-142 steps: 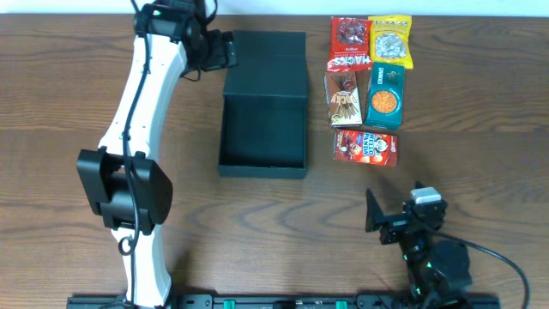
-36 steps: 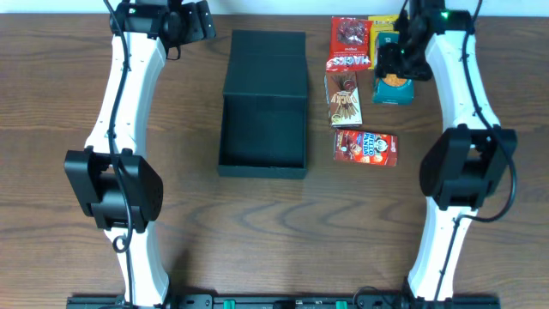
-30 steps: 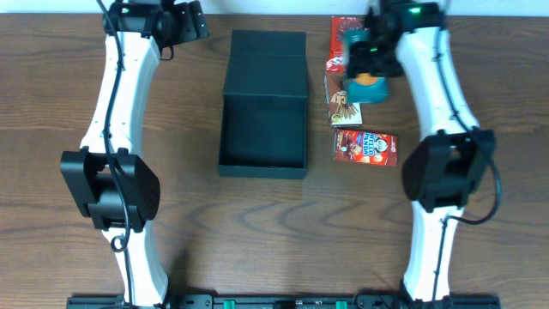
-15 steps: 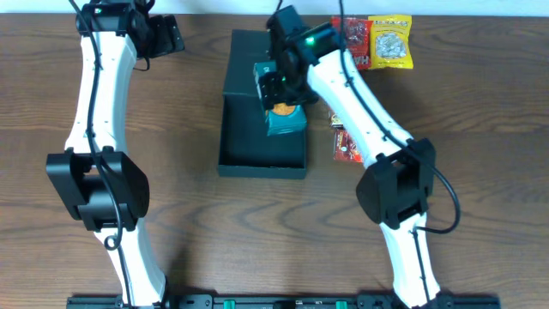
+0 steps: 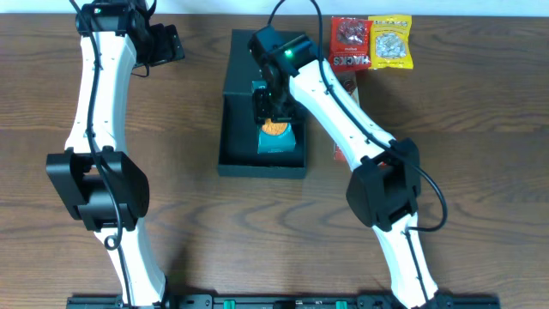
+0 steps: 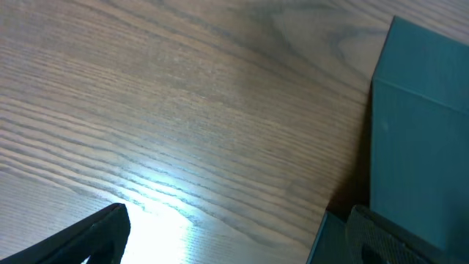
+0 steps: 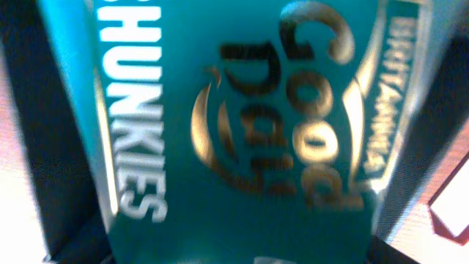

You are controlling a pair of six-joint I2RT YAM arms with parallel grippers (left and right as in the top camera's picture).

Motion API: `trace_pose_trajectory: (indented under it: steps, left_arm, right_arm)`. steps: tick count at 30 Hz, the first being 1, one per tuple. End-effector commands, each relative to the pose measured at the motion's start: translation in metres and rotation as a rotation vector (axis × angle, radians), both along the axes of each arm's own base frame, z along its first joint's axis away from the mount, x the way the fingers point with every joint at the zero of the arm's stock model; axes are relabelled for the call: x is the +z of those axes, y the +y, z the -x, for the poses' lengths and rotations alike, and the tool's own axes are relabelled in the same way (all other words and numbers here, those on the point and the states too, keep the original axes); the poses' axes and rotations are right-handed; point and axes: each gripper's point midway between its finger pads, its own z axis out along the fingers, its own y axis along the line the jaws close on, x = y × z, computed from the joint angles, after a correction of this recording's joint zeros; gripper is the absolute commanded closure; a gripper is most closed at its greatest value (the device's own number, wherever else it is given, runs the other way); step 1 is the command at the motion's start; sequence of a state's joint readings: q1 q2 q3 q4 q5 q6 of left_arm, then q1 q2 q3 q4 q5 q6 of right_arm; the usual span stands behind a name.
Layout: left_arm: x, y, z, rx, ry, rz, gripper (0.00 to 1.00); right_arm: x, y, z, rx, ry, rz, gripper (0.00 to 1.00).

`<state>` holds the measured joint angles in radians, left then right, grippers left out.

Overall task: Pack container
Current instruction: 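Carry the teal box with the right gripper into the black box, then return the right gripper and grasp the red Hacks bag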

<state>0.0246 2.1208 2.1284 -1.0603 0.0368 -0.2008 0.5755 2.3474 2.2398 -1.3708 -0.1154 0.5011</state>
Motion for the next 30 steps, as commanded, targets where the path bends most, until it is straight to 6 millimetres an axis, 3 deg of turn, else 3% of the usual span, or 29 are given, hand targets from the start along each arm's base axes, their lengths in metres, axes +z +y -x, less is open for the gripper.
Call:
trace_pose_trajectory:
  steps: [1, 6, 10, 11, 13, 19, 23, 28, 30]
  left_arm:
    - [0.006, 0.005, -0.001, -0.009, -0.012, -0.026, 0.05]
    - [0.005, 0.005, 0.0, -0.009, -0.004, -0.026, 0.05]
    - [0.005, 0.005, 0.001, -0.009, -0.002, -0.025, 0.05]
    - [0.005, 0.005, 0.001, -0.009, -0.002, -0.025, 0.05]
    - [0.005, 0.005, 0.001, -0.009, -0.002, -0.025, 0.05]
    - [0.005, 0.005, 0.001, -0.009, -0.002, -0.025, 0.05]
    - [0.005, 0.004, 0.001, -0.009, -0.002, -0.025, 0.05]
    - [0.005, 0.003, 0.001, -0.012, -0.002, -0.019, 0.05]
    - [0.005, 0.003, 0.001, -0.012, -0.002, -0.019, 0.04]
  right_arm:
    - [-0.025, -0.01, 0.019, -0.096, 0.089, 0.069, 0.43]
    - [-0.038, -0.016, 0.028, -0.106, 0.13, 0.099, 0.46]
    - [-0.038, -0.017, 0.029, -0.105, 0.131, 0.101, 0.43]
    - [-0.038, -0.017, 0.029, -0.102, 0.132, 0.101, 0.37]
    - [-0.038, -0.017, 0.028, -0.088, 0.13, 0.1, 0.02]
    - [-0.031, -0.02, 0.021, -0.074, 0.109, 0.084, 0.01]
    - [0.013, -0.023, -0.005, -0.101, -0.001, 0.009, 0.01]
    - [0.099, -0.027, -0.058, 0.0, -0.3, -0.128, 0.01]
    - [0.125, -0.033, -0.077, 0.084, -0.429, -0.133, 0.01]
